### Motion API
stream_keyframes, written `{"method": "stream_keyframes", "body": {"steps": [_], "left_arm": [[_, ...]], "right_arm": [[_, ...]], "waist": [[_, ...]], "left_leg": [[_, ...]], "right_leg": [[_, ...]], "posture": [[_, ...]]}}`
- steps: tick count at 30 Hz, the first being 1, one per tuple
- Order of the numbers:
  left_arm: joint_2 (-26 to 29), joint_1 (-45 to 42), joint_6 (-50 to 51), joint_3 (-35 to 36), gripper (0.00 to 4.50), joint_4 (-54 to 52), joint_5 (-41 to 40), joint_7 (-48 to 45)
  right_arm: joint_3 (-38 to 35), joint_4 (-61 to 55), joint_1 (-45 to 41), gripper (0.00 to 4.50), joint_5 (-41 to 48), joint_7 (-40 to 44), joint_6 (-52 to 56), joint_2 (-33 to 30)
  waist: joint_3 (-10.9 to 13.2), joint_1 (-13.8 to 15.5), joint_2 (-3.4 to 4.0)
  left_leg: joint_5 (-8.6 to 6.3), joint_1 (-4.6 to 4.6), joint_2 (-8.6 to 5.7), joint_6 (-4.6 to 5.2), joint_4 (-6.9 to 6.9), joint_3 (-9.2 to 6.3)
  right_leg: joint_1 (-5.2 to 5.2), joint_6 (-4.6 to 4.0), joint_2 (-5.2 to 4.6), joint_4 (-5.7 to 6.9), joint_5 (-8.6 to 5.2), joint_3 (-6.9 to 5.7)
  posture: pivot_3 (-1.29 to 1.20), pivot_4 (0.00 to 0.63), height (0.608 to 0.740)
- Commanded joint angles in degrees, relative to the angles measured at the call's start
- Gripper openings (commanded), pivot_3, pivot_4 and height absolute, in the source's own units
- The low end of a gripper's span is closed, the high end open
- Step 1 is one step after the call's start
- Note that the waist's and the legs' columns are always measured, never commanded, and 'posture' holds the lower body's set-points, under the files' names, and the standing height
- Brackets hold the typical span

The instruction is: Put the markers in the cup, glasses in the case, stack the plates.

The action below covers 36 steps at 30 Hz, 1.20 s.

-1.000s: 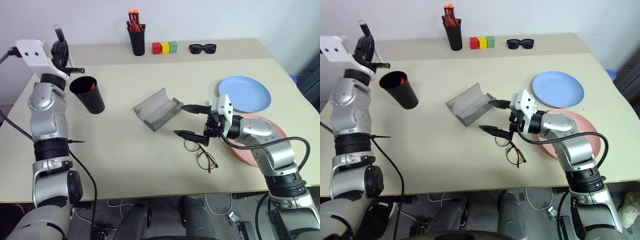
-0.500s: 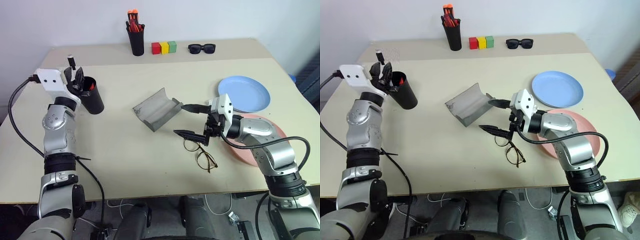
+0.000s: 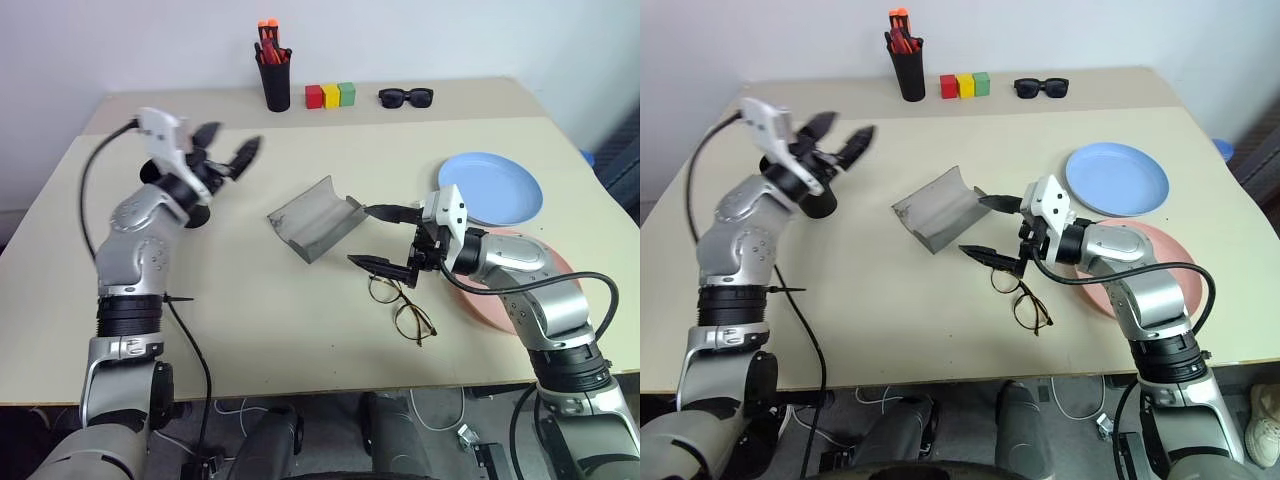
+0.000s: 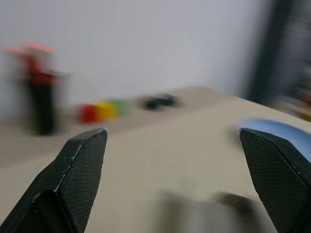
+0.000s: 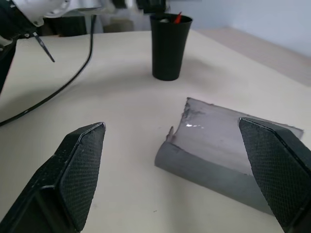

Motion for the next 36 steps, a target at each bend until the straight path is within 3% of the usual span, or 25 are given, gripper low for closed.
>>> {"method": "stream_keyframes", "body": {"steps": [1, 8, 14, 17, 24, 25, 29, 33, 36], "left_arm": [[-1.68, -3.77, 5.19, -5.54, 4.43, 2.66, 2.62, -1.43], [-8.26, -7.1, 10.2, -11.72, 4.43, 13.13, 8.65, 0.51], [-9.53, -6.93, 16.38, -12.56, 4.43, 12.27, 9.51, 0.01], [-10.06, -5.96, 18.75, -12.6, 3.67, 12.36, 9.5, -0.01], [-9.47, -4.59, 20.15, -14.32, 0.28, 10.49, 10.66, -2.15], [-9.0, -4.51, 20.24, -14.18, 0.01, 10.38, 10.66, -2.64], [-6.63, -3.99, 19.28, -15.22, 0.01, 10.26, 11.52, -5.86], [-0.93, -4.38, 16.9, -16.1, 0.01, 10.6, 12.41, -12.66], [4.08, -5.04, 7.87, -16.66, 0.01, 13.46, 14.23, -20.52]], "right_arm": [[-3.64, 0.15, 0.54, 4.5, 0.02, 0.39, -1.8, -2.28], [-7.71, -3.97, 5.04, 4.5, 0.47, -1.53, -0.77, -5.09], [-8.86, -7.48, 8.11, 4.5, 0.51, -4.03, 0.17, -4.99], [-9.0, -8.21, 8.39, 4.5, 0.54, -4.95, 0.38, -4.98], [-8.33, -7.35, 7.42, 4.5, 0.12, -5.4, -0.13, -4.86], [-8.07, -7.16, 7.13, 4.5, -0.04, -5.45, -0.29, -4.7], [-7.49, -6.69, 6.17, 4.5, -0.25, -5.47, -0.46, -4.28], [-6.87, -6.06, 5.63, 4.5, -0.57, -5.21, -0.76, -4.1], [-6.21, -5.53, 5.26, 4.5, -1.0, -4.83, -1.18, -4.15]], "waist": [[0.0, -0.05, 0.0], [0.0, -0.08, 0.01], [0.0, 0.08, 0.01], [0.0, 0.08, 0.01], [0.0, 0.11, 0.01], [0.0, 0.05, 0.01], [0.0, -0.06, 0.01], [0.0, -0.05, 0.01], [0.0, -0.16, 0.01]], "left_leg": [[0.0, 0.0, 0.0, 0.0, 0.0, 0.0], [0.0, 0.01, 0.0, 0.0, -0.03, 0.04], [0.0, 0.0, 0.01, 0.0, -0.02, 0.03], [0.0, 0.0, 0.01, 0.0, -0.02, 0.03], [0.0, 0.0, 0.01, 0.0, -0.02, 0.03], [0.0, 0.0, 0.01, 0.0, -0.02, 0.03], [0.0, 0.01, 0.02, 0.0, -0.03, 0.03], [0.0, 0.01, 0.02, 0.0, -0.03, 0.04], [0.0, 0.01, 0.02, 0.0, -0.03, 0.04]], "right_leg": [[0.0, 0.0, 0.01, 0.0, 0.0, 0.0], [-0.01, 0.0, 0.05, -0.03, 0.0, 0.01], [-0.01, 0.0, 0.02, -0.02, -0.01, 0.02], [0.0, 0.01, 0.02, -0.02, -0.01, 0.01], [0.0, 0.01, 0.02, -0.02, -0.01, 0.01], [0.0, 0.01, 0.02, -0.02, -0.01, 0.01], [-0.01, 0.0, 0.03, -0.02, -0.01, 0.01], [-0.01, 0.0, 0.03, -0.02, -0.01, 0.01], [-0.02, 0.0, 0.03, -0.01, -0.01, 0.01]], "posture": [[0.0, 0.15, 0.74], [0.0, 0.15, 0.74], [0.0, 0.15, 0.74], [0.0, 0.15, 0.74], [0.0, 0.15, 0.74], [0.0, 0.15, 0.74], [0.0, 0.15, 0.74], [0.0, 0.15, 0.74], [0.0, 0.15, 0.74]]}}
